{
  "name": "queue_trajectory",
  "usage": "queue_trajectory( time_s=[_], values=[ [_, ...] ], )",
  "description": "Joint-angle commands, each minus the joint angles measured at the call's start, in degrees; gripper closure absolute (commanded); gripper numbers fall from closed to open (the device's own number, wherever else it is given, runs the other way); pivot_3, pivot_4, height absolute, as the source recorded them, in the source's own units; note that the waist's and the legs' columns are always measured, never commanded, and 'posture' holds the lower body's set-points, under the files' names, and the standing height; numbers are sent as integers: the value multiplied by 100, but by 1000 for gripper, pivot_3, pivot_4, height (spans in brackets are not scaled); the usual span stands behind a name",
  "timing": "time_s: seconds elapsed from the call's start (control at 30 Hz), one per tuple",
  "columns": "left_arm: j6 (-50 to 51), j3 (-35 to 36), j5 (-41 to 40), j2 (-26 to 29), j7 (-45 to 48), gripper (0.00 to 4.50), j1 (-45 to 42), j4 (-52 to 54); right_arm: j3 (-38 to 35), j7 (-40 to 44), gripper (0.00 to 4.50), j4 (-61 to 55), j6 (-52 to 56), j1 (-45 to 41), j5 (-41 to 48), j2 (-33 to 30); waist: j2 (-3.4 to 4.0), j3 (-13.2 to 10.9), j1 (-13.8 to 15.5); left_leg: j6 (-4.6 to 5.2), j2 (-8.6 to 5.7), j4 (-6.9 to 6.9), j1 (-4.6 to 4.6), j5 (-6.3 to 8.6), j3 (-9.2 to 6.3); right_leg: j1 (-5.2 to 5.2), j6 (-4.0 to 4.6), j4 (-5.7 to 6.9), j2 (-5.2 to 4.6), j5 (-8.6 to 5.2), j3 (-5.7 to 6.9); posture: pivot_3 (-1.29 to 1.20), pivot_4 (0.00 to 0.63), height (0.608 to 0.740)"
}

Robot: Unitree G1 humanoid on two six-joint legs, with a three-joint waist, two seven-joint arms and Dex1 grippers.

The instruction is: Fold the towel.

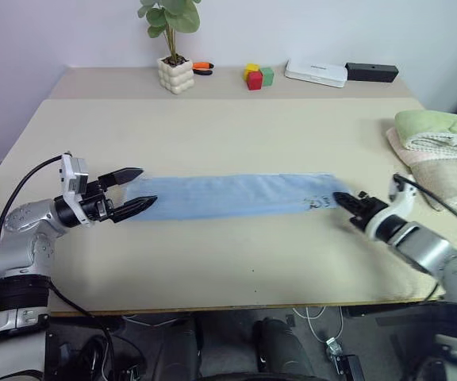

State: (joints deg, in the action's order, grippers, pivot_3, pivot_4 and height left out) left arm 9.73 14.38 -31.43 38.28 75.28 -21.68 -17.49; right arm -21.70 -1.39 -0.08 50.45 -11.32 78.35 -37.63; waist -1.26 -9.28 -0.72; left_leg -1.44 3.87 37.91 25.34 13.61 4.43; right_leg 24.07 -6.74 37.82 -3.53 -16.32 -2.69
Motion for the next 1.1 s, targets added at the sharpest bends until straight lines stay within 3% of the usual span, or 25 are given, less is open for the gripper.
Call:
queue_trajectory(
  time_s=[0.03,0.3,0.57,1.1],
  values=[
    [-213,3,65,2,23,0,-220,-88,-253,610,4480,42,107,-57,-397,-467,0,0,0,0,0,0,0,0,0,0,0,0,1,0,0,0,150,735],
    [-313,-34,120,-6,78,0,-342,-251,623,1686,4480,-915,356,-278,-1664,-1239,0,0,-6,2,0,0,1,1,2,1,-1,-4,0,0,-2,0,150,735],
    [-317,8,113,74,98,0,-297,-140,1417,1553,4480,-1641,886,-1565,-1880,-641,-2,-1,46,3,2,-1,8,1,2,9,-1,-6,1,0,-1,0,150,735],
    [-91,190,-59,254,-137,0,446,809,3027,2322,4480,-1637,1048,-1915,-3050,614,-3,-1,7,4,2,0,14,2,5,10,0,-15,-1,1,-1,0,150,735]
  ],
)
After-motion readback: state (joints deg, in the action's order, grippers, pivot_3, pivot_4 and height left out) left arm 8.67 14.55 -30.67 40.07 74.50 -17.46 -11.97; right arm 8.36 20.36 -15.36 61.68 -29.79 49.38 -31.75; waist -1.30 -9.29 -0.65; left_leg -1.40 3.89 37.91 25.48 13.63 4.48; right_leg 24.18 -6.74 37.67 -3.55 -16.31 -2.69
